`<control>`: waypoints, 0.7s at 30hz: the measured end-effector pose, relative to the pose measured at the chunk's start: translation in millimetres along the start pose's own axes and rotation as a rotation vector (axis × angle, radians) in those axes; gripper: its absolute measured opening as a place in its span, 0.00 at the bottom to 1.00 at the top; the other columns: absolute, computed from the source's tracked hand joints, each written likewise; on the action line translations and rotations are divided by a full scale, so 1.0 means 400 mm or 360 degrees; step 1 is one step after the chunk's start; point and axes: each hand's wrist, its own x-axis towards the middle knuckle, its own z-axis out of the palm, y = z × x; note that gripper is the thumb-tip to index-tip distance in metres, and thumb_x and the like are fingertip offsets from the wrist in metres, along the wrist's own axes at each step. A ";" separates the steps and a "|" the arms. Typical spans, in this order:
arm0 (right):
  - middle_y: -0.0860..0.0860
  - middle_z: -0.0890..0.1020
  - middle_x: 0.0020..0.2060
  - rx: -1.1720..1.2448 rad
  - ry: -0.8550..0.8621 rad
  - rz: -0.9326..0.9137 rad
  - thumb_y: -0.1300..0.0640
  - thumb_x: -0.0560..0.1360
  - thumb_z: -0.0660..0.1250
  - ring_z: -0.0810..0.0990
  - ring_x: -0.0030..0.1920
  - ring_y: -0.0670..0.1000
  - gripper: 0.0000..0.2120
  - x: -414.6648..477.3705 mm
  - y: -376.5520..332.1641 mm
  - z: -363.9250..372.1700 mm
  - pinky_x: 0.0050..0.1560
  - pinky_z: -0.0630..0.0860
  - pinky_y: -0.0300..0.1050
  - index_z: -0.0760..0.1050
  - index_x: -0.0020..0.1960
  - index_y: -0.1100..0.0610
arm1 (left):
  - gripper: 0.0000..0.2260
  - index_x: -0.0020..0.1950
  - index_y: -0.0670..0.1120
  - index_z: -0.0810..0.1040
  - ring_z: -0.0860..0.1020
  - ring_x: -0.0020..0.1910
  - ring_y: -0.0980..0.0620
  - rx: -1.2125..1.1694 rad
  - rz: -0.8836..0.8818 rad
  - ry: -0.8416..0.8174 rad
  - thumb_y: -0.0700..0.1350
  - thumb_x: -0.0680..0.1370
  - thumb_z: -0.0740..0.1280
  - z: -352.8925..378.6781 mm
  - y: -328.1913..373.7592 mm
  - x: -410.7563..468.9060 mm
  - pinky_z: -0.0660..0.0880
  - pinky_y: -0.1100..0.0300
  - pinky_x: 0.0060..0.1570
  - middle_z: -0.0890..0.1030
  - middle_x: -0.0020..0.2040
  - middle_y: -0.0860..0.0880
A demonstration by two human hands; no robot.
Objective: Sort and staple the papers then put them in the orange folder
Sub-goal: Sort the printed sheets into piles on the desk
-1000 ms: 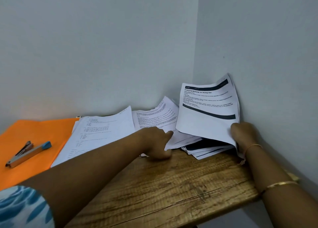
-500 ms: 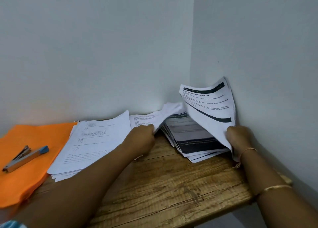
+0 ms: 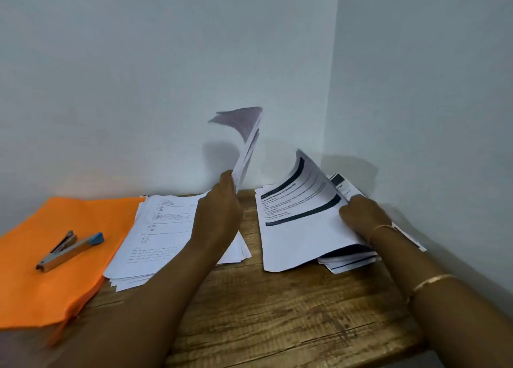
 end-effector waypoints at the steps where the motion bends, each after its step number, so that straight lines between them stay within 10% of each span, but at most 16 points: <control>1: 0.60 0.77 0.59 -0.0041 -0.0040 -0.0035 0.57 0.78 0.56 0.76 0.57 0.61 0.13 0.001 -0.018 0.010 0.56 0.71 0.48 0.72 0.59 0.61 | 0.12 0.64 0.45 0.69 0.79 0.49 0.42 -0.0040 0.0006 -0.0004 0.42 0.81 0.57 -0.004 0.000 -0.002 0.75 0.53 0.48 0.79 0.52 0.44; 6: 0.58 0.77 0.59 -0.0207 -0.0166 -0.0051 0.54 0.78 0.58 0.76 0.58 0.59 0.12 -0.002 -0.056 0.058 0.56 0.71 0.47 0.72 0.57 0.59 | 0.12 0.65 0.49 0.67 0.79 0.45 0.43 -0.0049 0.0161 -0.0033 0.44 0.82 0.58 0.013 -0.012 -0.010 0.75 0.54 0.44 0.79 0.51 0.46; 11: 0.62 0.78 0.50 0.0285 0.0407 -0.0358 0.50 0.81 0.56 0.76 0.54 0.62 0.15 0.003 -0.068 0.060 0.47 0.70 0.48 0.73 0.52 0.62 | 0.14 0.67 0.49 0.66 0.79 0.43 0.44 0.0071 0.0219 -0.0193 0.42 0.81 0.58 0.030 -0.022 -0.018 0.76 0.51 0.43 0.79 0.50 0.47; 15: 0.63 0.80 0.51 0.2122 -0.0542 0.0104 0.33 0.77 0.50 0.81 0.51 0.62 0.31 0.003 -0.118 -0.039 0.47 0.79 0.55 0.69 0.60 0.59 | 0.16 0.62 0.41 0.74 0.80 0.34 0.47 0.0106 0.0546 -0.0079 0.35 0.75 0.59 0.022 0.015 -0.035 0.75 0.58 0.29 0.82 0.45 0.45; 21: 0.55 0.85 0.40 0.2157 -0.0857 -0.0169 0.43 0.79 0.56 0.84 0.37 0.51 0.27 -0.022 -0.111 -0.145 0.35 0.80 0.41 0.86 0.36 0.55 | 0.34 0.56 0.40 0.77 0.84 0.40 0.47 0.0470 0.0944 -0.0222 0.36 0.51 0.79 0.066 0.067 -0.103 0.78 0.61 0.31 0.83 0.51 0.40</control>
